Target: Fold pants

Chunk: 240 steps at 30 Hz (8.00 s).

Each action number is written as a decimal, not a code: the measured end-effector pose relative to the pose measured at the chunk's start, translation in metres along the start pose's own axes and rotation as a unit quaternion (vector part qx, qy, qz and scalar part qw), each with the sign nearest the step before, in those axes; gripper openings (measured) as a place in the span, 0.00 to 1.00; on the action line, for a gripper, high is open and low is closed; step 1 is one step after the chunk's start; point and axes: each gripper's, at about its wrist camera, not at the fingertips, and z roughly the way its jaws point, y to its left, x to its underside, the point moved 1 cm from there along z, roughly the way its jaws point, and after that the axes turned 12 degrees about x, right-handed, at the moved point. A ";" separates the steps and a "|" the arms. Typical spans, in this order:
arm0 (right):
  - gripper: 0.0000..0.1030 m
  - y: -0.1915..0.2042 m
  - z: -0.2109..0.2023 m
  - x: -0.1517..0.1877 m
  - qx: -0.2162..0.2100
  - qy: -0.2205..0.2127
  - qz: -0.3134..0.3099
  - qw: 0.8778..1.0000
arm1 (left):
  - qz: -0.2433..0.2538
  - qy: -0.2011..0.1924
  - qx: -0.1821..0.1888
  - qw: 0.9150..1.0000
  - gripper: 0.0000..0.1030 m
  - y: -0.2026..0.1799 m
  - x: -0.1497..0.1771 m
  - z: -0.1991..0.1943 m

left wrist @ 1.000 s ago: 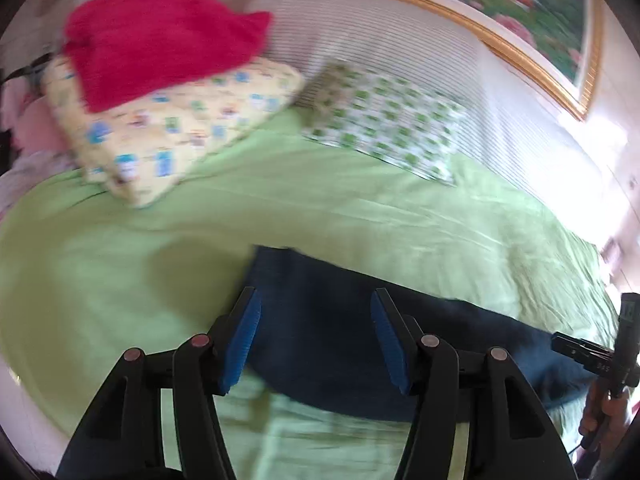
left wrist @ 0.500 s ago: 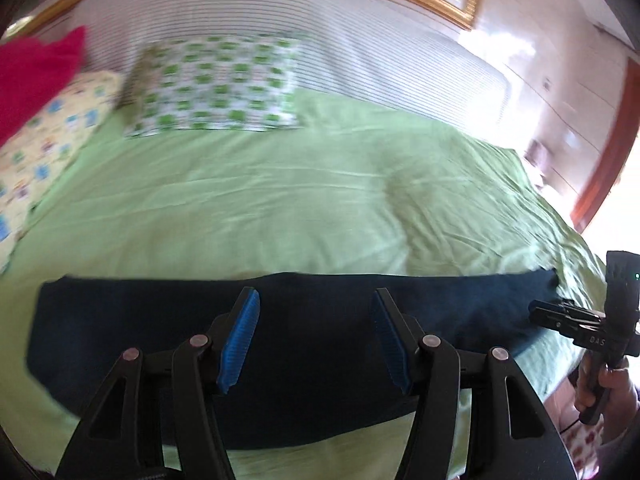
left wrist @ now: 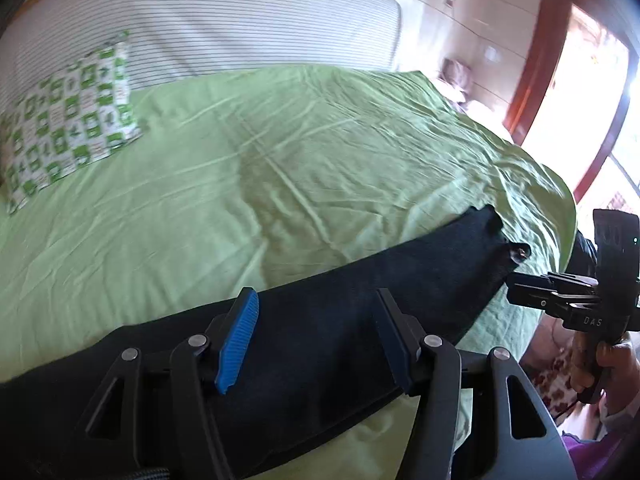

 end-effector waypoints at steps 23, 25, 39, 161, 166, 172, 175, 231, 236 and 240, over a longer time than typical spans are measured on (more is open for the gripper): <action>0.47 -0.063 -0.003 0.018 0.010 0.012 0.199 0.980 | 0.126 0.163 0.133 0.969 0.60 -0.075 -0.066 0.135; 0.50 -0.064 0.000 0.019 0.005 0.014 0.217 0.976 | 0.131 0.191 0.152 0.961 0.60 -0.082 -0.072 0.155; 0.15 -0.078 0.013 0.027 -0.023 -0.024 0.247 0.968 | 0.161 0.283 0.212 0.921 0.37 -0.120 -0.082 0.224; 0.38 0.418 0.135 -0.032 -0.321 0.180 -0.376 0.851 | -0.485 -0.189 -0.149 0.841 0.39 0.234 0.259 -0.208; 0.38 0.434 0.142 -0.036 -0.318 0.178 -0.392 0.845 | -0.493 -0.195 -0.142 0.836 0.39 0.243 0.262 -0.208; 0.38 0.455 0.155 -0.040 -0.299 0.172 -0.418 0.840 | -0.501 -0.194 -0.150 0.830 0.39 0.254 0.262 -0.204; 0.38 0.469 0.163 -0.041 -0.296 0.169 -0.437 0.832 | -0.503 -0.193 -0.146 0.830 0.39 0.261 0.259 -0.199; 0.16 0.354 0.089 -0.125 -0.383 0.088 -0.303 0.868 | -0.292 -0.181 -0.106 0.933 0.14 0.150 0.102 -0.182; 0.16 0.310 0.090 -0.129 -0.374 0.088 -0.263 0.885 | -0.271 -0.162 -0.093 0.944 0.14 0.129 0.090 -0.166; 0.16 0.281 0.085 -0.128 -0.366 0.081 -0.240 0.895 | -0.250 -0.151 -0.084 0.953 0.14 0.112 0.080 -0.153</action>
